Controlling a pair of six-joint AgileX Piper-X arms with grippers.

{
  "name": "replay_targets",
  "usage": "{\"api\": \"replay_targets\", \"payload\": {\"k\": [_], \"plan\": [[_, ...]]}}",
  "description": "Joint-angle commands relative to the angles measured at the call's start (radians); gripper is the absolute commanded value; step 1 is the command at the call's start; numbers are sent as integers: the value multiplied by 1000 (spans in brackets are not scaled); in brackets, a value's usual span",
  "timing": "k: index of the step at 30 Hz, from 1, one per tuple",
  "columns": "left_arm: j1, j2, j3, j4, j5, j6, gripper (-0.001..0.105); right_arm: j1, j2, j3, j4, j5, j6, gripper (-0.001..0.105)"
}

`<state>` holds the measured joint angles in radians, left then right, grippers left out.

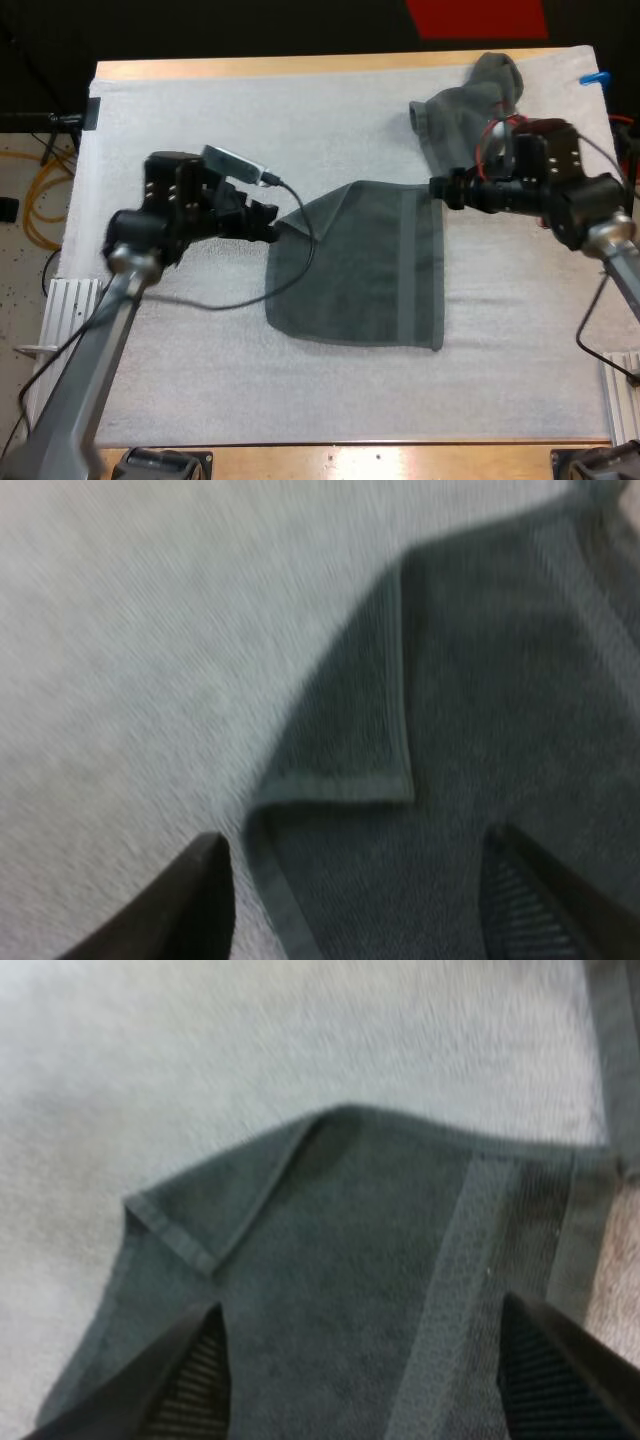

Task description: Pick towel from pile fold and stack

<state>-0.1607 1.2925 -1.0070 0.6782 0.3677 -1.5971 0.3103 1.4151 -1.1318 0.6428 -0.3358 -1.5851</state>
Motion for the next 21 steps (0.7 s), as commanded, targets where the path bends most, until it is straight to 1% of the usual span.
{"api": "replay_targets", "payload": {"k": [1, 3, 4, 7, 10, 11, 13, 15, 17, 21], "plan": [[1, -32, -9, 19, -23, 9, 53, 5, -20, -6, 15, -1, -13, 56], [1, -111, -9, 39, -23, 9, 53, 25, -61, -6, 47, -1, -13, 56], [1, -126, -9, 49, -23, 9, 53, 31, -71, -6, 55, -1, -13, 56], [1, -220, -9, 114, -23, 6, 53, 78, -104, -6, 106, -1, -19, 56], [1, -297, -9, 195, -23, 7, 53, 145, -120, -6, 135, -1, -37, 56], [1, -323, -9, 226, -23, 7, 53, 179, -121, -6, 140, 5, -45, 54], [1, -362, -9, 280, -23, 7, 53, 231, -120, -6, 140, 31, -64, 45], [1, -403, -9, 348, -23, 8, 54, 283, -112, -6, 140, 96, -71, 25], [1, -426, -9, 389, -23, 8, 54, 302, -95, -6, 140, 107, -71, 1], [1, -452, -9, 459, -23, 8, 54, 303, -20, -38, 150, 98, -69, 1]]}}
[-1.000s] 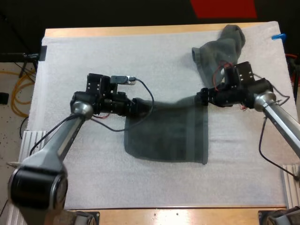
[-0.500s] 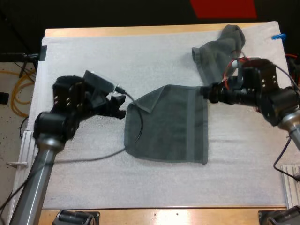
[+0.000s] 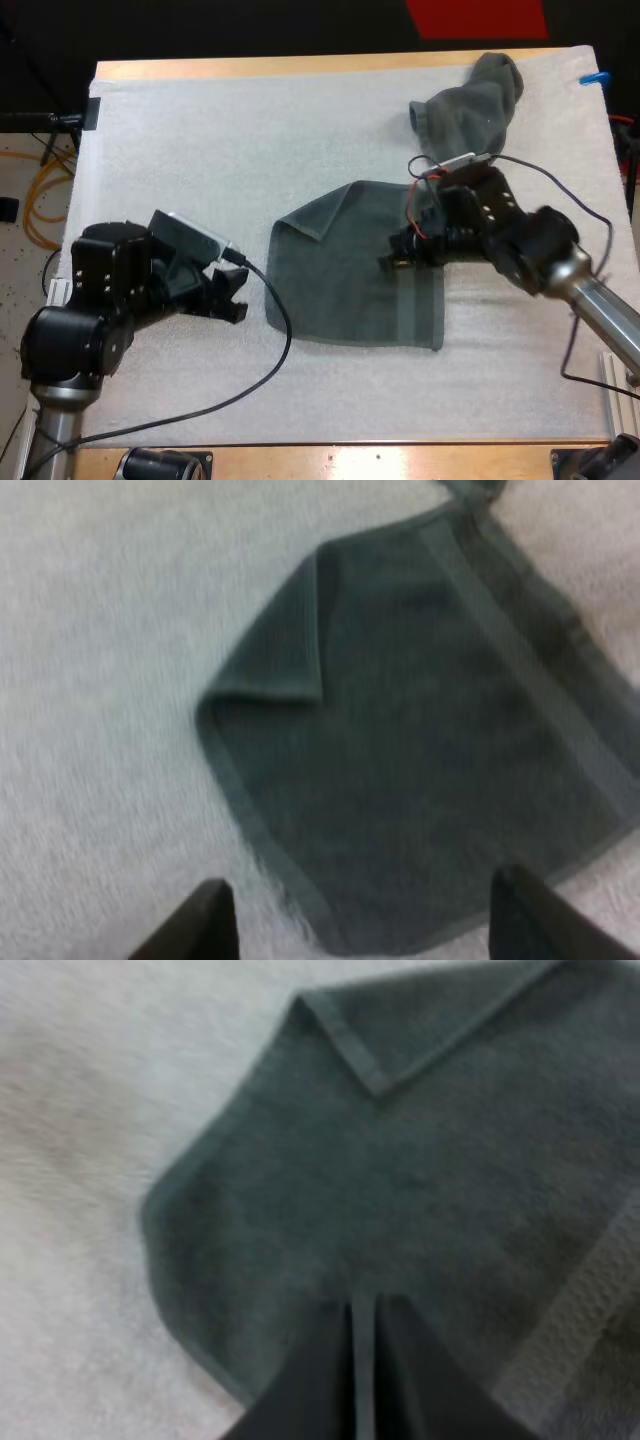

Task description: Pick towel from pile fold and stack

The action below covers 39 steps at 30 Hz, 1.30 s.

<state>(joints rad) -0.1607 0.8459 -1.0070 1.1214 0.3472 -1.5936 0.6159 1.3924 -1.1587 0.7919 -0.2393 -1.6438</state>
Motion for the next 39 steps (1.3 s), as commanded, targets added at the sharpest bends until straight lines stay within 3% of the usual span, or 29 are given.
{"api": "replay_targets", "payload": {"k": [1, 7, 15, 18, 26, 39], "plan": [[1, -7, -9, 28, -6, 5, 54, -3, 14, -20, 1, 2, -14, 0], [1, -7, 13, 55, -8, -1, 54, -3, 179, -169, 18, 1, -23, 0], [1, -7, 42, 72, -8, -5, 54, -3, 465, -466, 254, 3, -138, 0], [1, -7, 42, 84, -21, -21, 54, -3, 551, -538, 269, -3, -138, 0], [1, -7, 42, 127, -138, -42, 54, -3, 707, -641, 270, -57, -141, 0], [1, -7, 42, 130, -139, -42, 54, 23, 836, -665, 269, -57, -132, 0]]}}
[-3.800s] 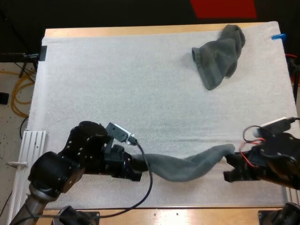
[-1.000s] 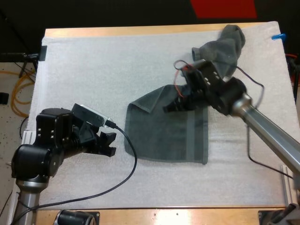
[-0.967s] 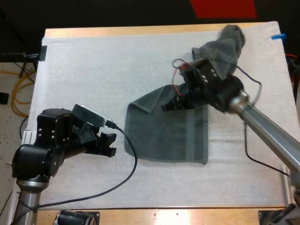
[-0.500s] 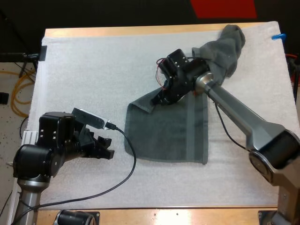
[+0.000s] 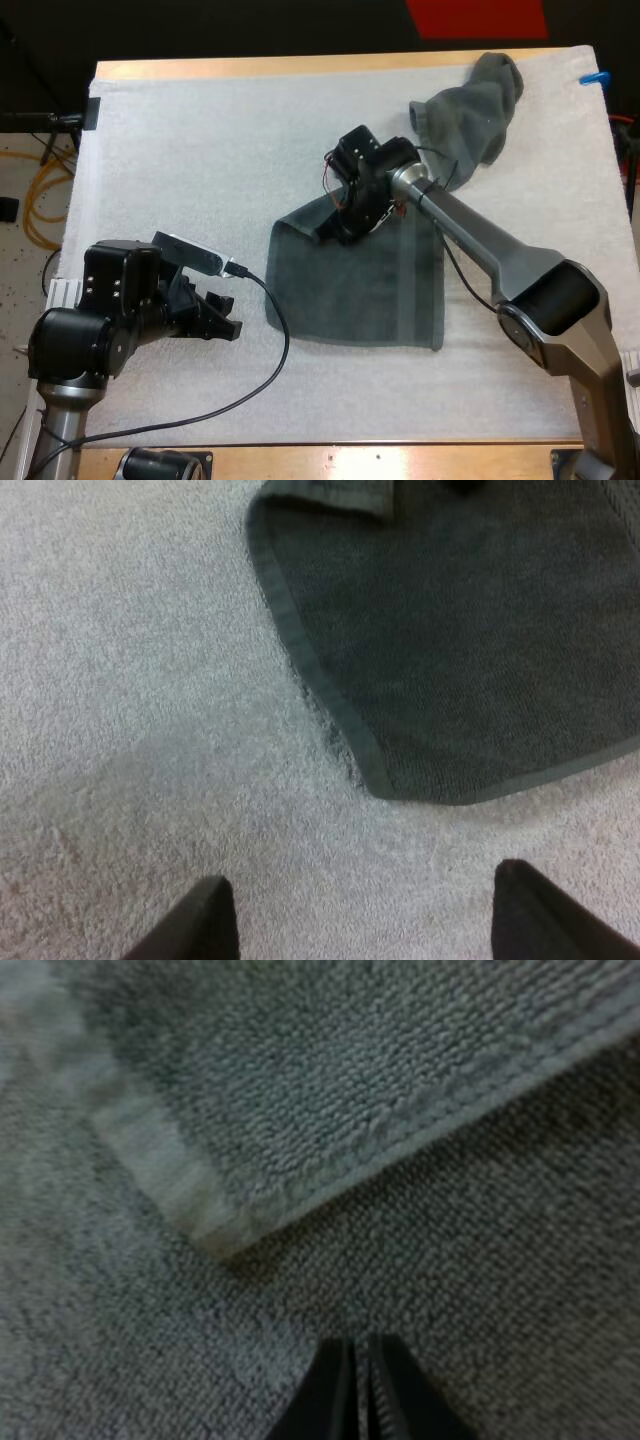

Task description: Pick towel from pile fold and stack

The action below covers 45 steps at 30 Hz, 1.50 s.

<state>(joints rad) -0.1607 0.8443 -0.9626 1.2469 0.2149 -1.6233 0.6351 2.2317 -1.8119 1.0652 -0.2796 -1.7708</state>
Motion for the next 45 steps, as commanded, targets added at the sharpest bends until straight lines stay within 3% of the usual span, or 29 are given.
{"api": "replay_targets", "payload": {"k": [1, 22, 35, 40, 45], "plan": [[1, -6, -2, 5, -7, -12, 54, 6, 2, -12, -9, -17, -5, 0], [1, -6, -2, 5, -7, -12, 54, 45, 116, -80, -96, -13, 61, 0], [1, -6, -2, 5, -7, -12, 54, 44, 183, -115, -276, -10, 231, 0], [1, -6, -2, 5, -7, -12, 54, 44, 186, -124, -334, -10, 244, 0], [1, -6, -2, 5, -7, -12, 54, 44, 186, -132, -470, 31, 317, 0]]}}
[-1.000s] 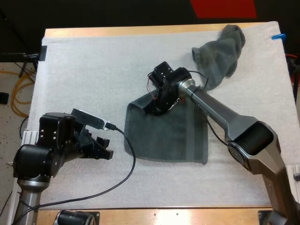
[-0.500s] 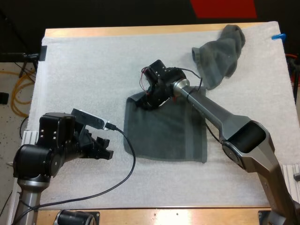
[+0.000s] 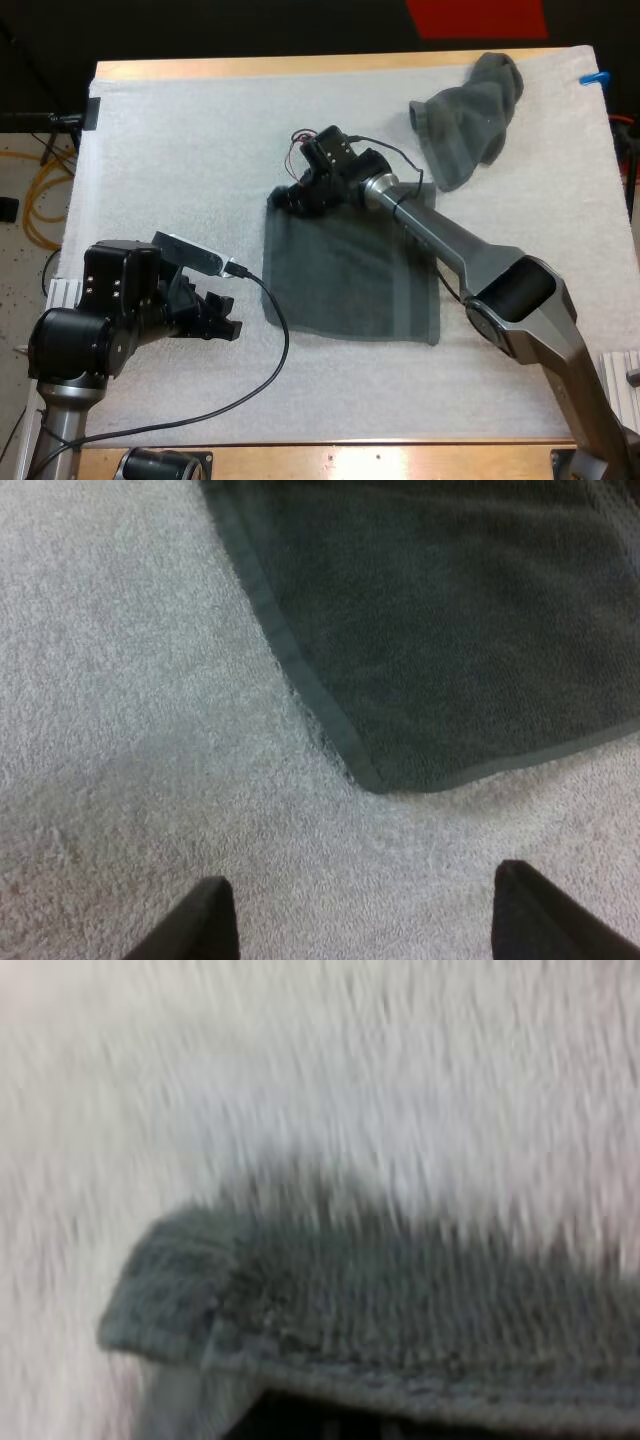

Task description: Pick towel from pile fold and stack

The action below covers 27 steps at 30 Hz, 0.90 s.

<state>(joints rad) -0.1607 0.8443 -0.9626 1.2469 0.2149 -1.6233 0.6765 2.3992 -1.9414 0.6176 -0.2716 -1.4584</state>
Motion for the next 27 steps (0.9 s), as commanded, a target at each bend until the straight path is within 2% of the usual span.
{"api": "replay_targets", "payload": {"k": [1, 6, 10, 13, 16, 19, 20, 21, 23, 27], "plan": [[1, -6, -2, 5, -7, -12, 54, 2, 18, -2, -47, 39, 13, 0], [1, -6, -2, 5, -7, -11, 54, -2, 15, -2, -200, 125, 19, 0], [1, -6, -2, 5, -7, -11, 54, -3, -30, -2, -199, 123, 18, 0], [1, -6, -2, 5, -7, -11, 54, -3, -96, -2, -169, 125, -22, 1], [1, -6, -2, 5, -7, -11, 54, -3, -178, -2, -114, 113, -50, 18], [1, -6, -2, -1, -7, -11, 54, -3, -269, -2, -18, 78, -67, 56], [1, -6, -2, -4, -7, -11, 54, -3, -301, -2, 31, 77, -83, 72], [1, -6, -2, -4, -7, -11, 54, -3, -335, -2, 94, 75, -110, 82], [1, -6, -2, -4, -7, -11, 54, -2, -391, -2, 203, 75, -162, 84], [1, -6, -2, -4, -7, -11, 54, 3, -506, 7, 415, 94, -249, 75]]}}
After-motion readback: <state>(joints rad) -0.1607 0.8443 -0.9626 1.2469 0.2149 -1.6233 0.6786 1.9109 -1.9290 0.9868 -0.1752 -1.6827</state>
